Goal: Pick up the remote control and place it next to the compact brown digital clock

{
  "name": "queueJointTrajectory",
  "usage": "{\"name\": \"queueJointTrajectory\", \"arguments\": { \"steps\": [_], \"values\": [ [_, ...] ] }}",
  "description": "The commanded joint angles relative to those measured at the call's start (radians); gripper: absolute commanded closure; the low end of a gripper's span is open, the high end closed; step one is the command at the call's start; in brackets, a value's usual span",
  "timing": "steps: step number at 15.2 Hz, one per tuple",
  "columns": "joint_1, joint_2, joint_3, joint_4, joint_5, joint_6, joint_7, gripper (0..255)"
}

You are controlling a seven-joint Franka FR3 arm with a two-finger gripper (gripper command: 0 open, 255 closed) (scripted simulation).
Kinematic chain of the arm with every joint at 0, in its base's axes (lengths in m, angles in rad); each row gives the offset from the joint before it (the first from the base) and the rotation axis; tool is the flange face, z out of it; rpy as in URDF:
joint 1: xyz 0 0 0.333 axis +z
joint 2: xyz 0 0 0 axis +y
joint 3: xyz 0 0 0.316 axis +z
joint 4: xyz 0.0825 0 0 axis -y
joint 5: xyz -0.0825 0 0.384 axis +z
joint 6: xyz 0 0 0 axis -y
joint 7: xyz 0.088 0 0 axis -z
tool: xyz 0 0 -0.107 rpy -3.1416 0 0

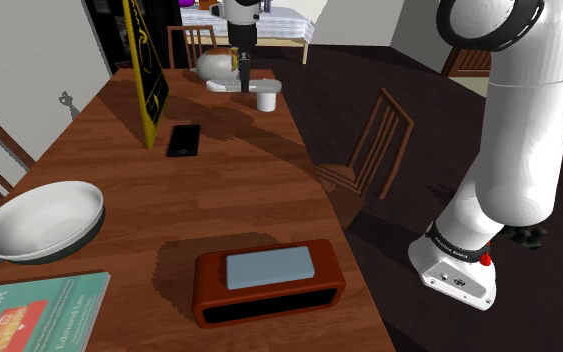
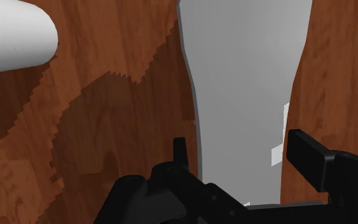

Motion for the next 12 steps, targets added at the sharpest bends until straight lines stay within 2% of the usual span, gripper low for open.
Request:
{"name": "queueJointTrajectory", "arguments": {
  "steps": [1, 6, 12],
  "values": [
    [0.001, 0.007, 0.000, 0.036, 0.000, -0.029, 0.000, 255],
    [0.028, -0.199, 0.020, -0.258, 0.006, 0.058, 0.051, 255],
    [0.062, -0.410, 0.052, -0.524, 0.022, 0.112, 0.117, 255]
  ]
}}
